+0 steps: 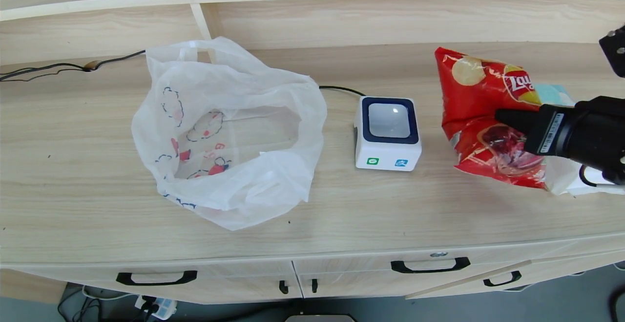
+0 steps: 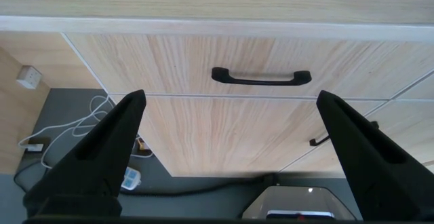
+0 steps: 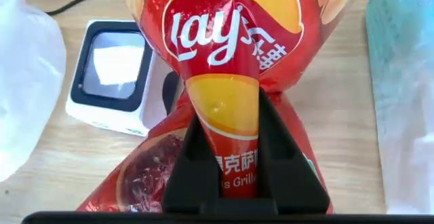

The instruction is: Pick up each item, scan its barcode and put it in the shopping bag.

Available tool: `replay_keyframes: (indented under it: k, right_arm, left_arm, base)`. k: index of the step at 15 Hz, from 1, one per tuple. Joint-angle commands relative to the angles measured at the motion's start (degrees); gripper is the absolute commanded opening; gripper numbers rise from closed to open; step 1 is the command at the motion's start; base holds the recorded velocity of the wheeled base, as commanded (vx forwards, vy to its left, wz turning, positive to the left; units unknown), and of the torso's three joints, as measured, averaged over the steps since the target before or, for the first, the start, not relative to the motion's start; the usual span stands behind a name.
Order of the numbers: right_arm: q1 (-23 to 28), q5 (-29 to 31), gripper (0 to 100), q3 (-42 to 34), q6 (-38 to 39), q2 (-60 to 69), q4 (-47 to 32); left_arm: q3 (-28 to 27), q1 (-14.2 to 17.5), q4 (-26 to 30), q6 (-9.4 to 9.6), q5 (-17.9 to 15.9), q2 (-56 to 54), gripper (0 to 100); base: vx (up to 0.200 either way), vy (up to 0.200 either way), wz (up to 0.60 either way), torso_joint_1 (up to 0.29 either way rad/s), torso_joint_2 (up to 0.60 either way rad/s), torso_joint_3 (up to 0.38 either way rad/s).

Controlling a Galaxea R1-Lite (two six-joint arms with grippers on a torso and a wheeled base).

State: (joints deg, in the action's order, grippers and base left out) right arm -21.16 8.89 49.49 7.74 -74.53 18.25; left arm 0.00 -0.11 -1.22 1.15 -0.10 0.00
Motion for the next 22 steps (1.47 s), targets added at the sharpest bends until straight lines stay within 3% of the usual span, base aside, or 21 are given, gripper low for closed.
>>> replay_keyframes:
  k: [1, 4, 5, 7, 9, 12, 14, 22]
  right_arm:
    - [-0.81, -1.24, 0, -4.58, 5.27, 8.53, 0.3]
    - [-3.27, -3.7, 0, -8.01, 15.9, 14.33, 0.3]
    - [-6.17, -4.14, 0, -8.54, 20.03, 16.09, 0.3]
    - [-17.33, -4.14, 0, -8.62, 29.0, 17.84, 4.07]
    - [-21.29, -4.14, 0, -10.03, 33.92, 17.49, 8.65]
    - [-23.31, -4.23, 0, -9.86, 37.35, 14.5, 12.42]
    - [-27.79, -4.49, 0, -11.26, 38.49, 13.1, 15.68]
    - [-35.79, -5.37, 0, -13.37, 39.28, 13.01, 18.84]
  left_arm:
    - [0.0, 0.02, -0.01, 0.0, 0.01, 0.09, 100]
    - [0.0, 0.02, 0.08, 0.0, 0.01, 0.09, 100]
    - [0.0, 0.02, 0.08, 0.0, 0.01, 0.09, 100]
    - [0.0, 0.02, 0.08, 0.0, 0.01, 0.09, 100]
    - [0.0, 0.02, 0.08, 0.08, 0.01, 0.0, 100]
    - [0.0, 0.02, 0.08, 0.08, 0.01, 0.09, 100]
    - [0.0, 0.02, 0.08, 0.08, 0.01, 0.0, 100]
    - [0.0, 0.02, 0.08, 0.17, 0.01, 0.0, 100]
  base:
    - [0.0, 0.0, 0.0, 0.0, 0.0, 0.0]
    - [0.0, 0.0, 0.0, 0.0, 0.0, 0.0]
    - [0.0, 0.0, 0.0, 0.0, 0.0, 0.0]
    - [0.0, 0.0, 0.0, 0.0, 0.0, 0.0]
    - [0.0, 0.0, 0.0, 0.0, 0.0, 0.0]
    - [0.0, 0.0, 0.0, 0.0, 0.0, 0.0]
    - [0.0, 0.0, 0.0, 0.0, 0.0, 0.0]
    - [0.0, 0.0, 0.0, 0.0, 0.0, 0.0]
